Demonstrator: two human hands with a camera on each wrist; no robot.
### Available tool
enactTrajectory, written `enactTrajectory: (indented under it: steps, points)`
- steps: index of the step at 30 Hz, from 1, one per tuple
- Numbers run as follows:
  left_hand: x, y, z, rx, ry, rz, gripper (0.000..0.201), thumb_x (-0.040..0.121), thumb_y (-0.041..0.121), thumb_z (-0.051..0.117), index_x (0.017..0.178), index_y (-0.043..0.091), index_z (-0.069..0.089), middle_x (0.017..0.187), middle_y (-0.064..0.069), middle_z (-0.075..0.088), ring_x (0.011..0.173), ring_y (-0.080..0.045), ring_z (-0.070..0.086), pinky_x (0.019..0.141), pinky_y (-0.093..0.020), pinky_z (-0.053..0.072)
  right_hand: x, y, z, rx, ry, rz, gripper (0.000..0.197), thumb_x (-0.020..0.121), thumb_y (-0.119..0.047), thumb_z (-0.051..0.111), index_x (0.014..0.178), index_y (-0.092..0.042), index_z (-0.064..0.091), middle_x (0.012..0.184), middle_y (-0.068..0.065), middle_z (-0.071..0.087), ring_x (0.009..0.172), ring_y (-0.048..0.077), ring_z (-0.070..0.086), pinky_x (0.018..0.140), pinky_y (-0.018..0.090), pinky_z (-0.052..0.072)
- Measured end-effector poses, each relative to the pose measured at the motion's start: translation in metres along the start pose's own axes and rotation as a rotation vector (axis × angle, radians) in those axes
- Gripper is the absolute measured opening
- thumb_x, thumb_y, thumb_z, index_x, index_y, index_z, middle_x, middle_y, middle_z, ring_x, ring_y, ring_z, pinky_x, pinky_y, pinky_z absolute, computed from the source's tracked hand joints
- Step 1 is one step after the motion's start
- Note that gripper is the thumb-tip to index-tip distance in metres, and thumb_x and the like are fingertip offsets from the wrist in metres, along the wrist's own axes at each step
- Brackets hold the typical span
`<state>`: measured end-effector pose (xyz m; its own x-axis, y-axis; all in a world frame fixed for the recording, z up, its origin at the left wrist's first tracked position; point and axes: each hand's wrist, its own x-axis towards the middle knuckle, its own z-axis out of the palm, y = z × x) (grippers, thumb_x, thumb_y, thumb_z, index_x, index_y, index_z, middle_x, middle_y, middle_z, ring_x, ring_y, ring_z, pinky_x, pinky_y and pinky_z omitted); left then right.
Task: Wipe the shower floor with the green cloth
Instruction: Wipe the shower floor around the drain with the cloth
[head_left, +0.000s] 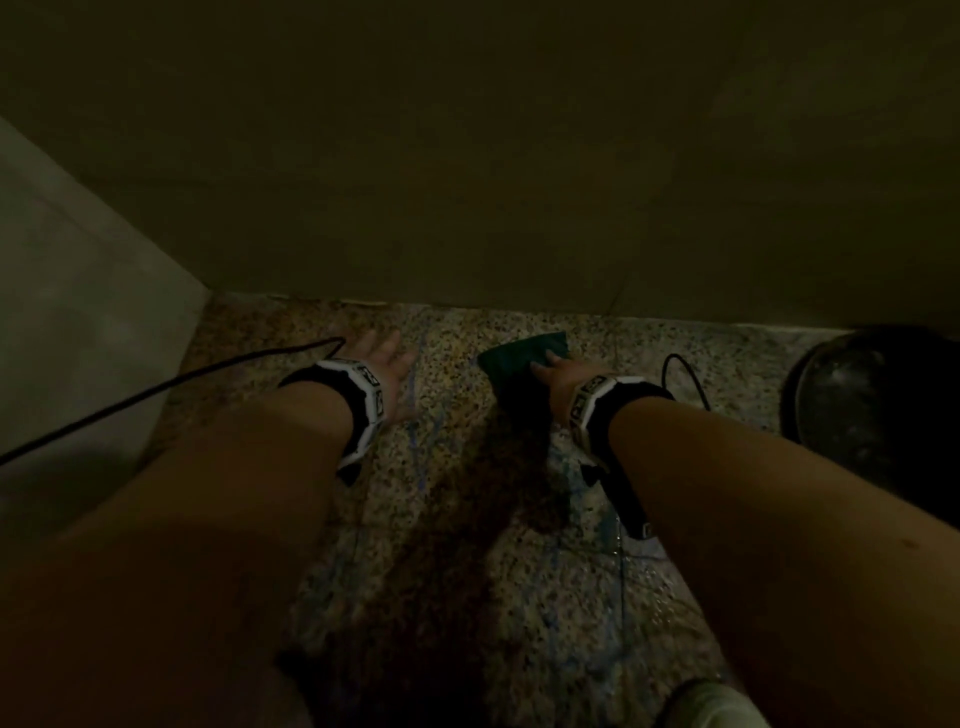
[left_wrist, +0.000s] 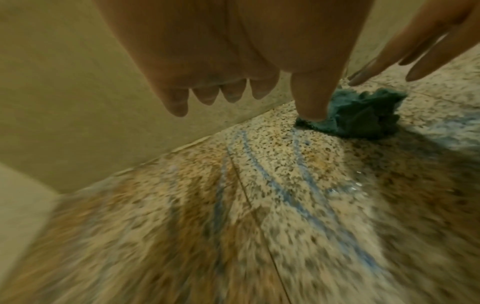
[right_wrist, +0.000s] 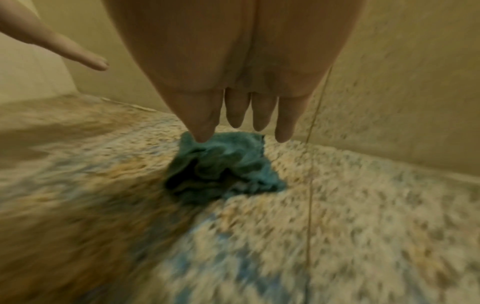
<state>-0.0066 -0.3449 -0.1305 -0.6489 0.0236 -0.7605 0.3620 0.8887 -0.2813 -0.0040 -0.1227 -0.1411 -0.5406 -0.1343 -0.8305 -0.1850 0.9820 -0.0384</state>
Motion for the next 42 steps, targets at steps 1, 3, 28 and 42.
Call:
enactTrajectory:
  steps: [1, 3, 28, 42]
  points:
    - [0.006, -0.001, -0.001, -0.016, 0.01, 0.022, 0.085, 0.09, 0.066, 0.033, 0.15, 0.025, -0.011, 0.157, -0.002, -0.017, 0.145, -0.03, -0.009, 0.116, -0.044, 0.006, 0.0, 0.0, -0.001, 0.008, 0.024, 0.019, 0.071, 0.098, -0.003, 0.04, 0.153, -0.024, 0.0, 0.159, 0.002, -0.011, 0.146, 0.03, 0.0, 0.115, 0.046, 0.023]
    - [0.017, -0.002, -0.005, -0.029, 0.019, 0.062, 0.085, 0.091, 0.064, 0.036, 0.151, 0.025, -0.01, 0.157, -0.002, -0.017, 0.145, -0.03, -0.009, 0.116, -0.044, 0.007, 0.0, -0.001, -0.004, 0.035, 0.054, 0.067, 0.072, 0.097, 0.0, 0.04, 0.153, -0.027, 0.002, 0.159, -0.001, -0.011, 0.146, 0.028, 0.0, 0.114, 0.047, 0.024]
    - [0.087, -0.008, 0.035, -0.241, -0.048, 0.194, 0.099, 0.086, 0.062, 0.049, 0.146, 0.032, -0.022, 0.152, 0.0, -0.032, 0.142, -0.034, -0.02, 0.115, -0.047, 0.004, 0.084, -0.044, -0.026, 0.213, 0.087, 0.101, 0.087, 0.092, 0.003, 0.046, 0.151, -0.033, -0.007, 0.157, -0.004, -0.021, 0.145, 0.028, -0.015, 0.116, 0.046, 0.01]
    - [0.085, -0.001, 0.032, -0.245, -0.068, 0.126, 0.101, 0.084, 0.063, 0.051, 0.145, 0.033, -0.025, 0.152, 0.002, -0.032, 0.143, -0.033, -0.017, 0.116, -0.045, 0.008, 0.068, -0.057, 0.023, 0.096, 0.113, -0.056, 0.083, 0.093, 0.003, 0.04, 0.15, -0.037, -0.005, 0.156, -0.006, -0.022, 0.145, 0.024, -0.018, 0.119, 0.043, 0.002]
